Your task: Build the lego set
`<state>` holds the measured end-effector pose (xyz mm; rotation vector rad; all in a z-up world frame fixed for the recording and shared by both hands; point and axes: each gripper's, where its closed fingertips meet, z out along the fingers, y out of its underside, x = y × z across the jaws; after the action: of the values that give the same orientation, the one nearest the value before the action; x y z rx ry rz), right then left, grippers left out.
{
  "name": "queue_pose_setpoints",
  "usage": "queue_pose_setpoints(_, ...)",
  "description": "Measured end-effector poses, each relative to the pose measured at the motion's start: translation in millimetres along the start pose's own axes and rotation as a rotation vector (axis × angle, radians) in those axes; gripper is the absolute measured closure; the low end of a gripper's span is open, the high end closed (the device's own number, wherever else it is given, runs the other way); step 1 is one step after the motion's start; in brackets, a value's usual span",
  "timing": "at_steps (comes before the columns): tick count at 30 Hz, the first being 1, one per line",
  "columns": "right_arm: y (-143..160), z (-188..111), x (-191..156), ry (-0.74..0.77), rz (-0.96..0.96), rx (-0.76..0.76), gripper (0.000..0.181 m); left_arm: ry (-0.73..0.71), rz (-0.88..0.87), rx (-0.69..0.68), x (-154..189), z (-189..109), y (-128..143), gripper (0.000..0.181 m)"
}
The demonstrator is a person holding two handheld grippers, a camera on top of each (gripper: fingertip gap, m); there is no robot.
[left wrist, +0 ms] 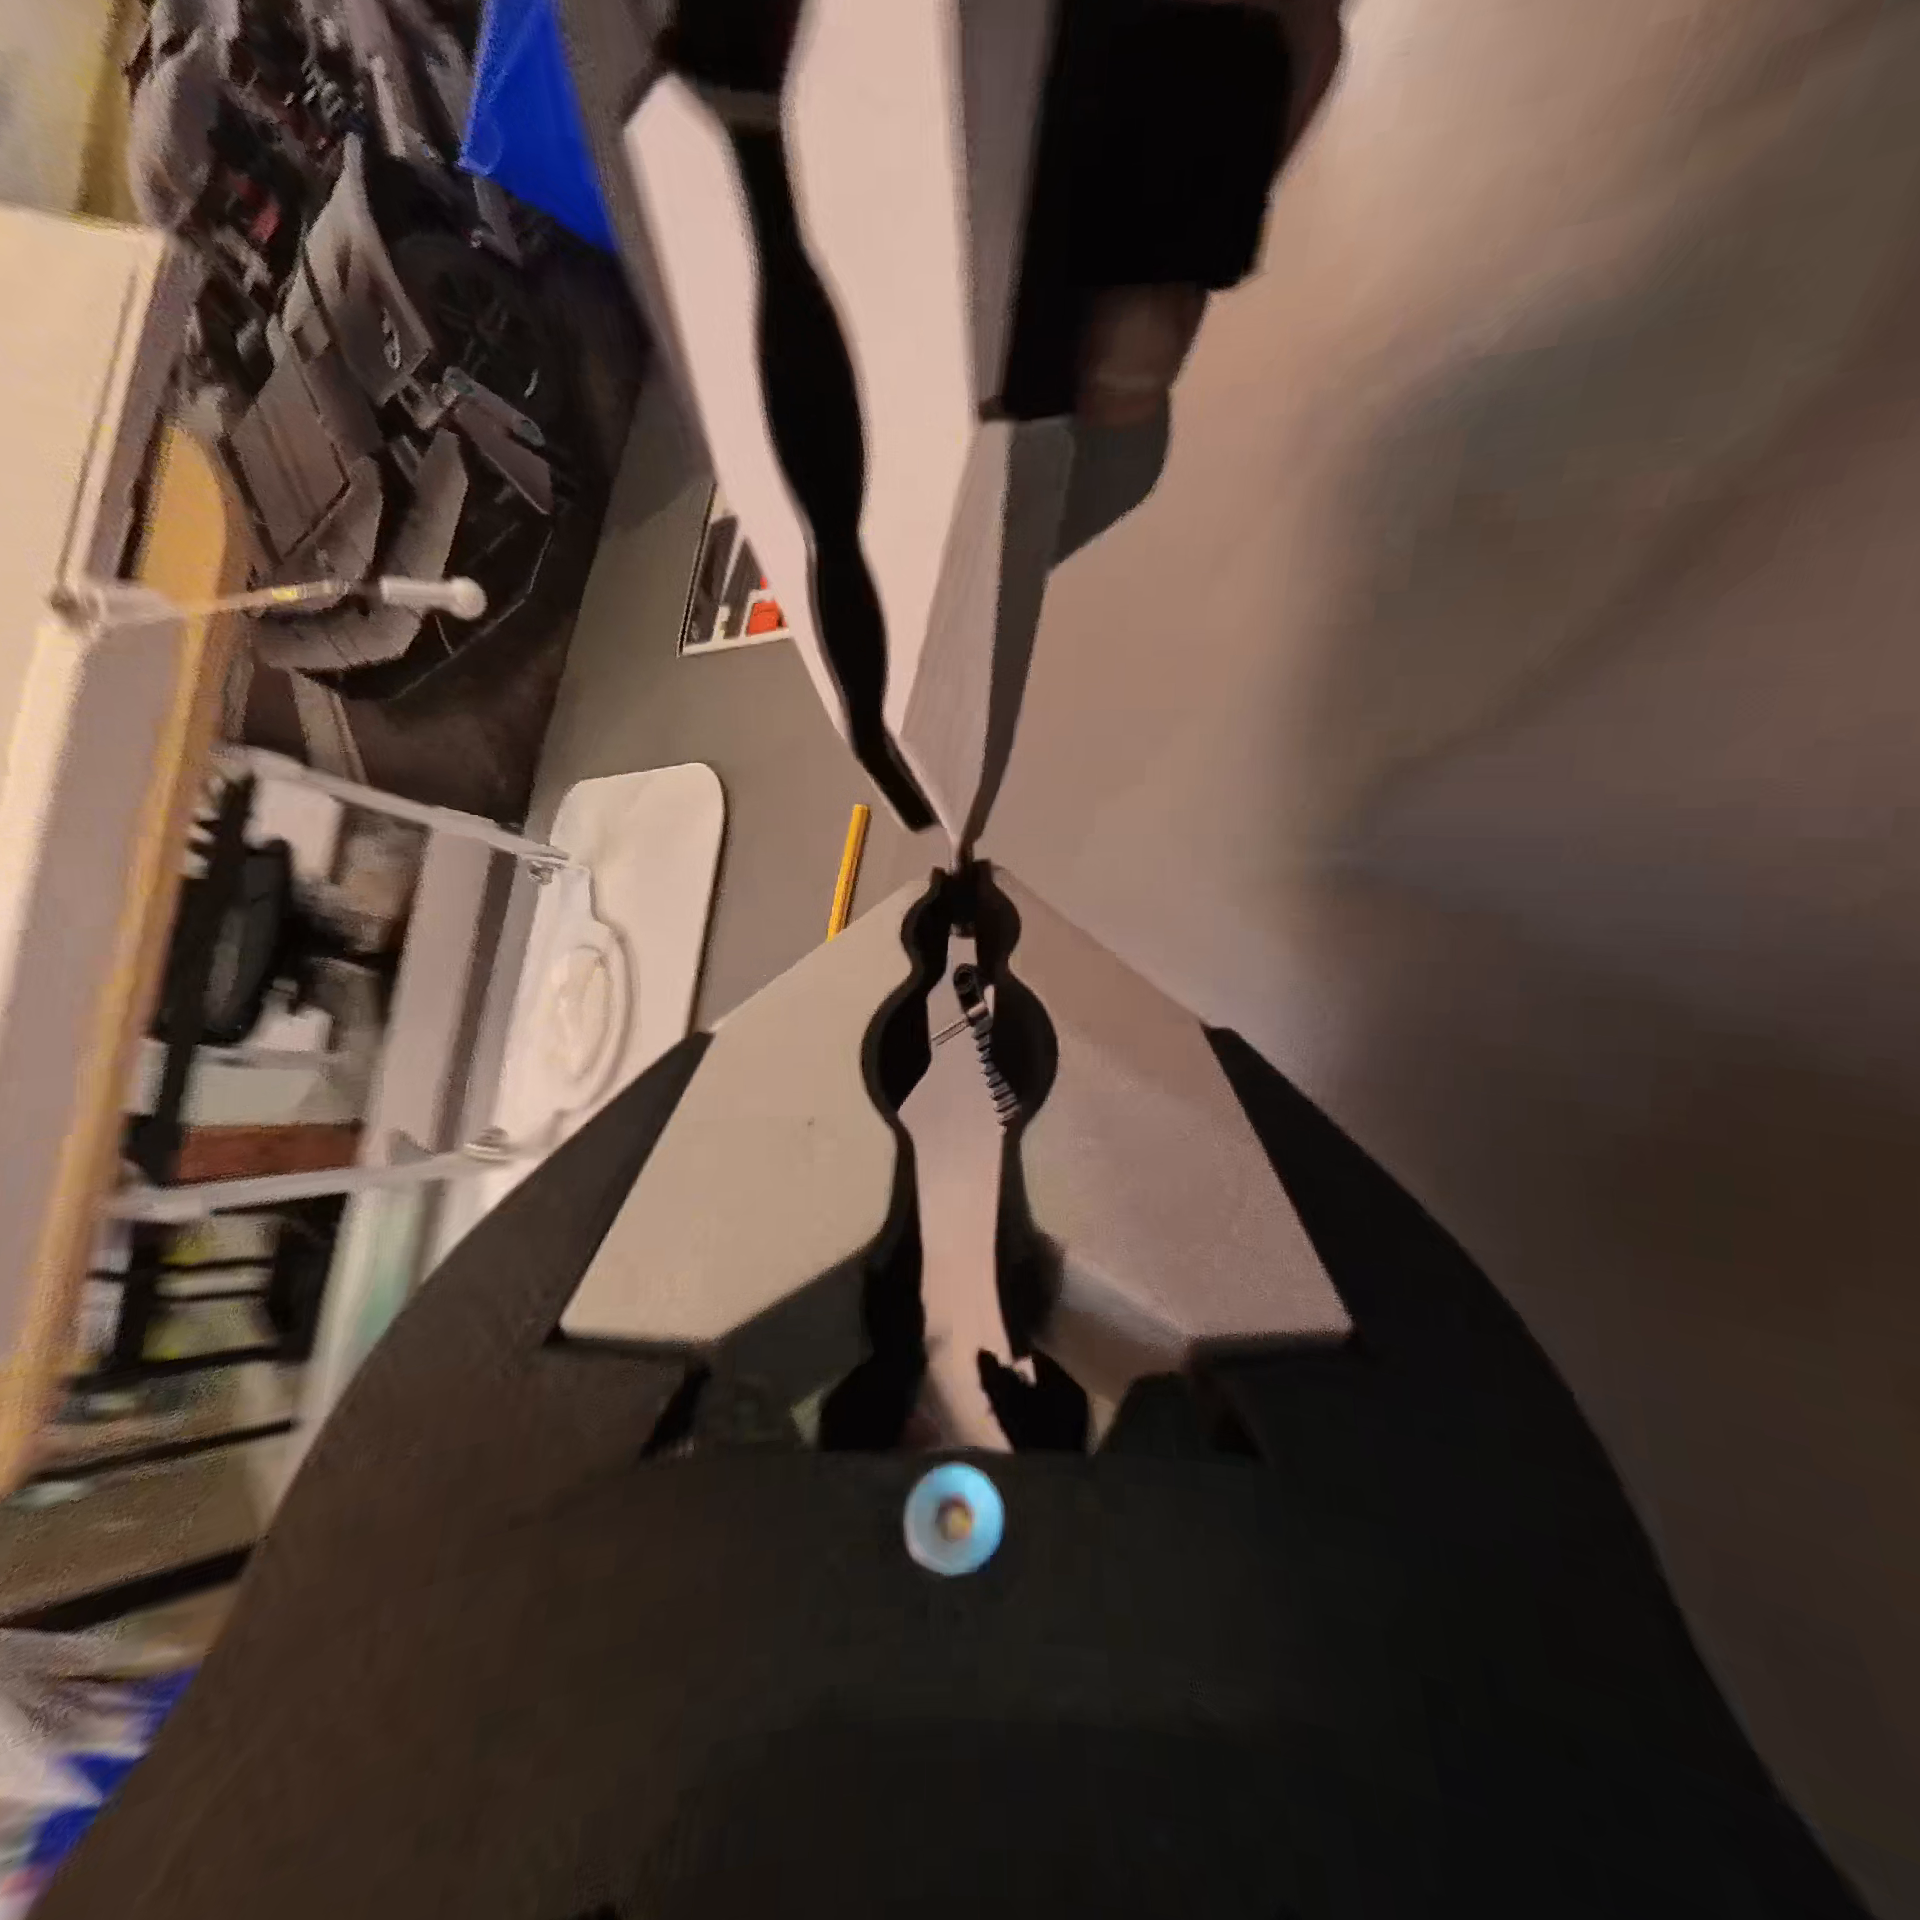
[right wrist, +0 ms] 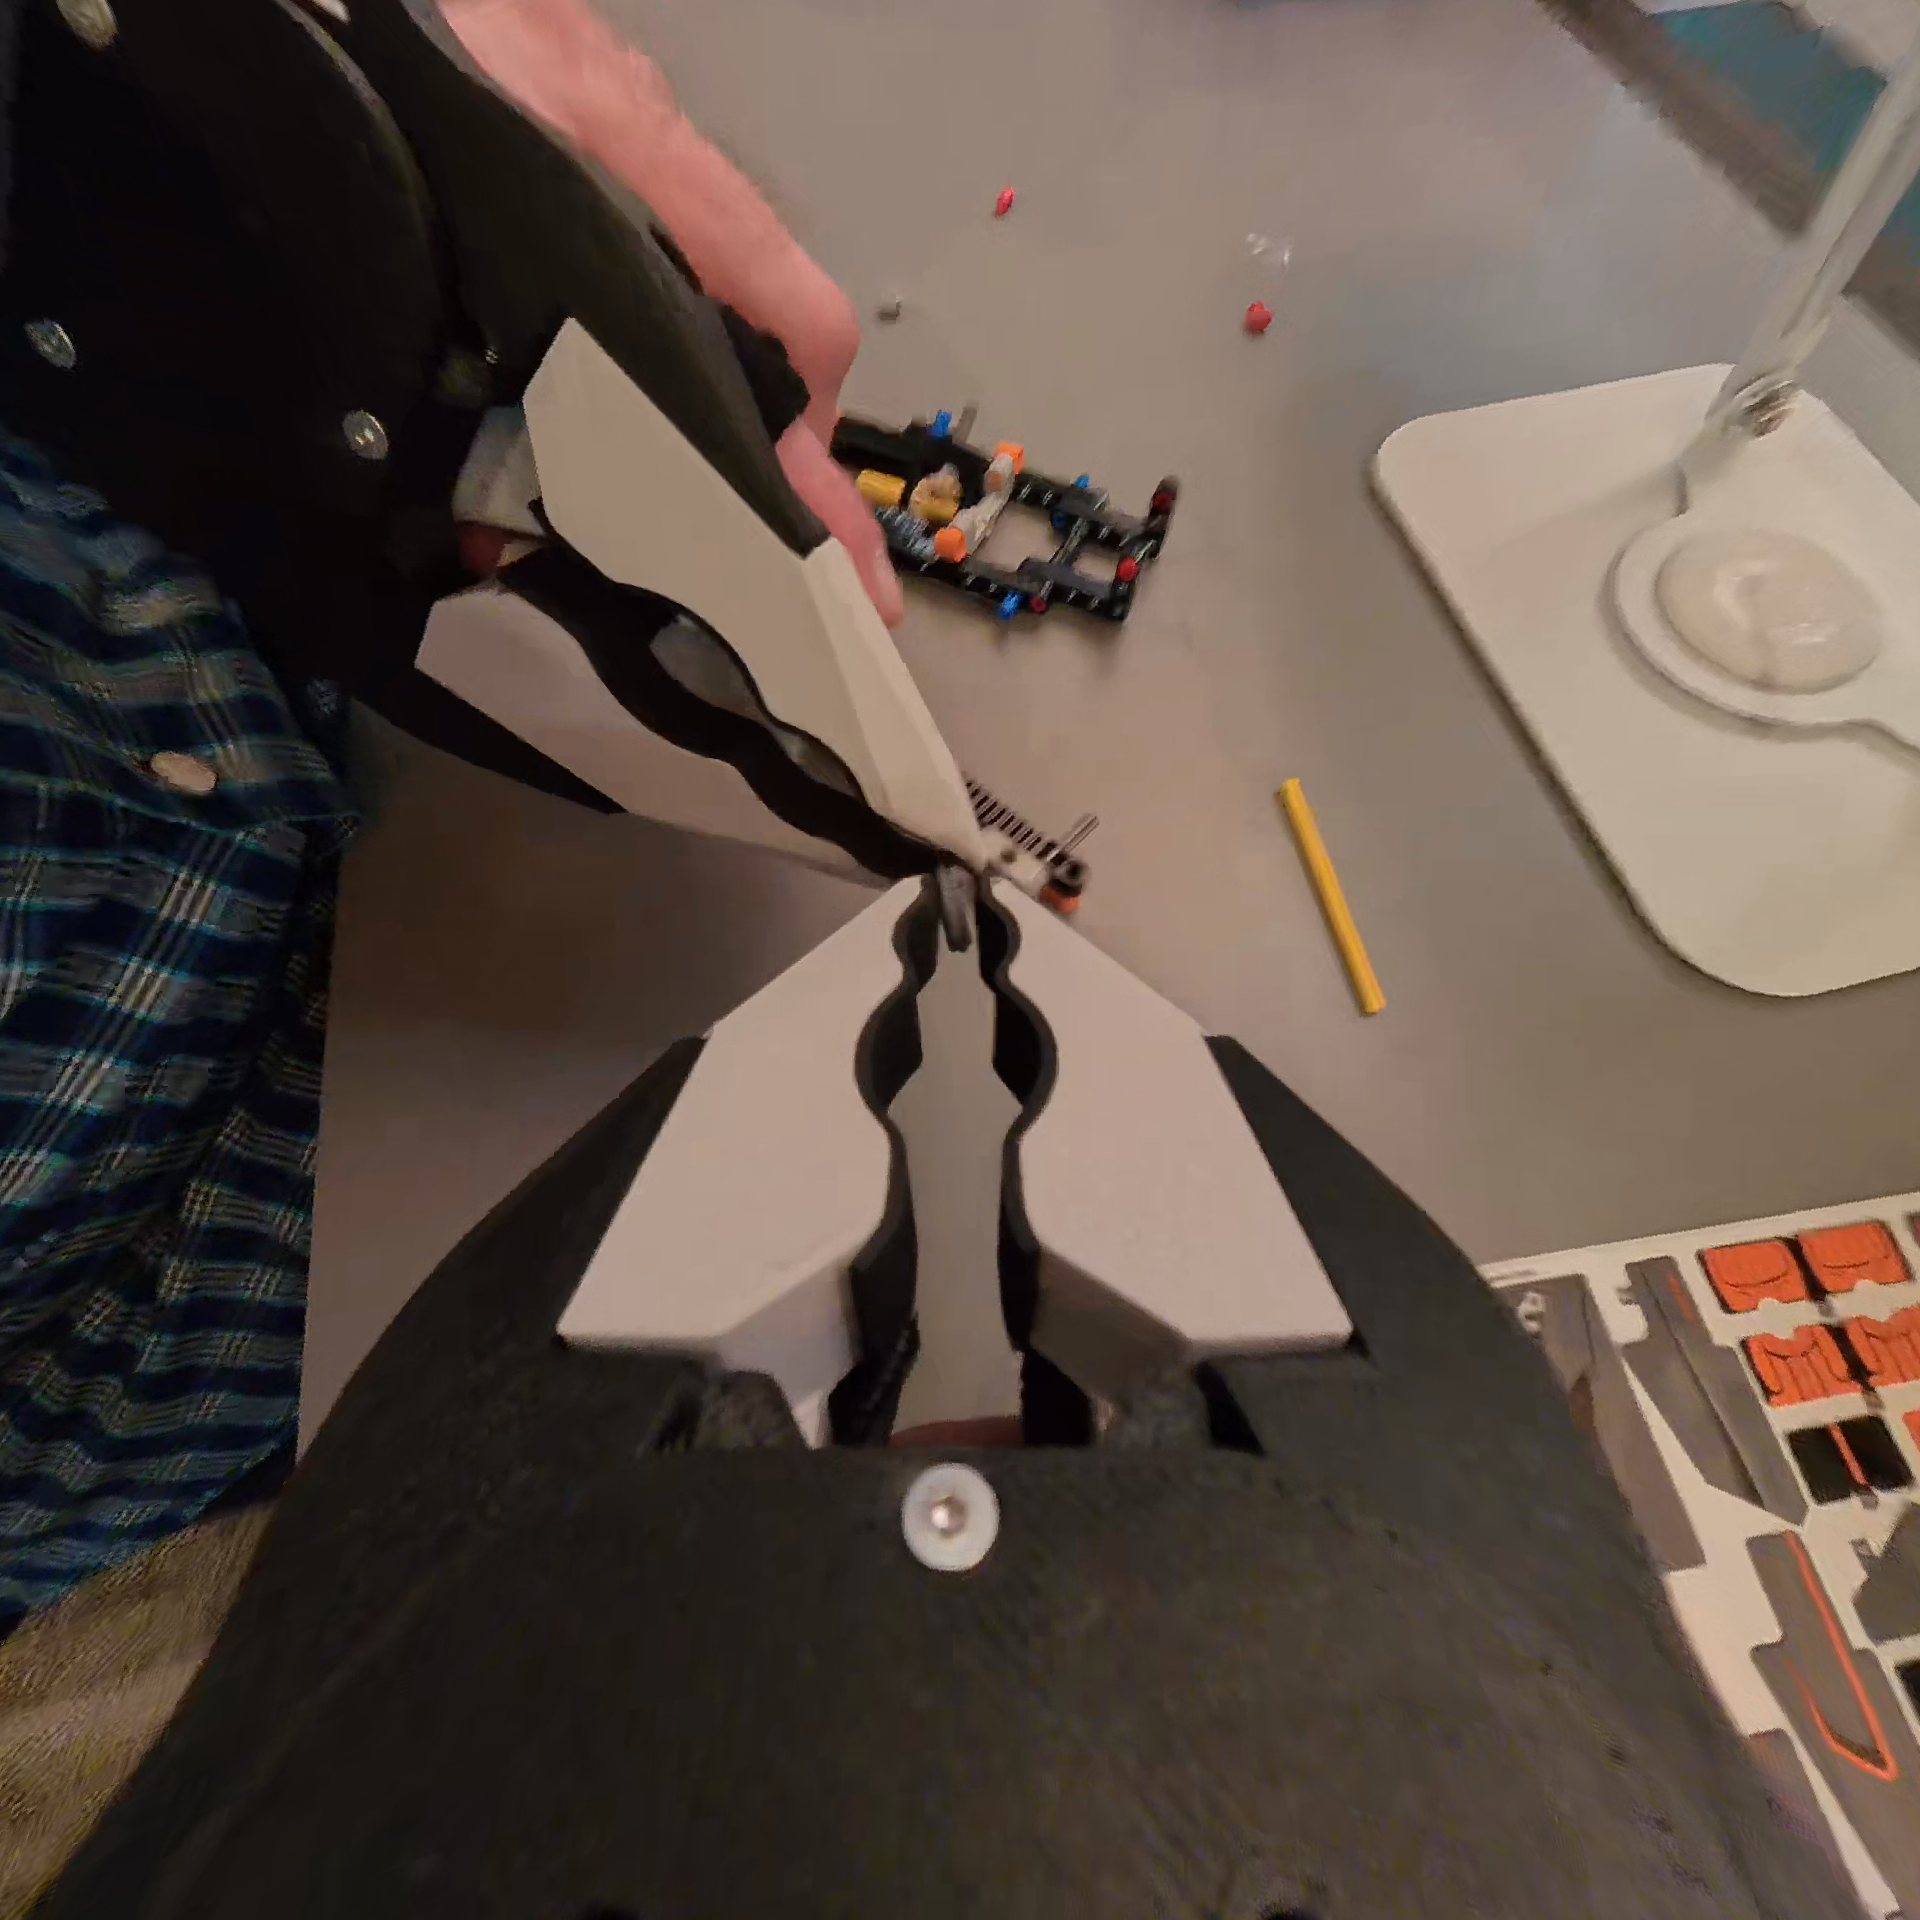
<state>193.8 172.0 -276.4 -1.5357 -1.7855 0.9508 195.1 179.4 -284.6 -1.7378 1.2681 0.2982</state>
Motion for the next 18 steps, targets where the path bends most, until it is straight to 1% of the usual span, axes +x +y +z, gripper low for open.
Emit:
queue_pose_setpoints(1,-5.7,-3.8,5.3,0.026,0.014,0.04,0.168,0.02,-0.092,0.023,-2.8,-0.9,-1.1,0.18)
queue_pose_setpoints(2,-11.7,-9.2,9.4,0.045,0.03,0.088,0.164,0.048,-0.199,0.053,-5.3,-2.2,-2.7,0.18)
queue_pose_setpoints(4,-22.6,-20.6,12.9,0.055,0.075,0.194,0.164,0.097,-0.442,0.15,-13.1,-6.5,-9.8,0.18)
queue_pose_setpoints(6,-30.5,-28.0,13.7,0.063,0.124,0.293,0.168,0.186,-0.683,0.276,-17.3,-12.5,-21.9,0.179)
queue_pose_setpoints(8,-34.9,-29.0,11.8,0.052,0.191,0.364,0.166,0.234,-0.837,0.399,-26.3,-19.6,-31.6,0.179)
queue_pose_setpoints(11,-44.3,-33.6,11.8,0.052,0.27,0.485,0.167,0.288,-0.95,0.497,-32.0,-25.8,-39.3,0.179)
queue_pose_setpoints(16,-58.1,-36.6,-0.9,-0.054,0.339,0.591,0.179,0.332,-0.967,0.578,-30.6,-32.1,-49.2,0.179)
queue_pose_setpoints(18,-59.2,-36.2,-2.7,-0.05,0.321,0.589,0.18,0.347,-0.976,0.582,-29.5,-32.2,-49.4,0.178)
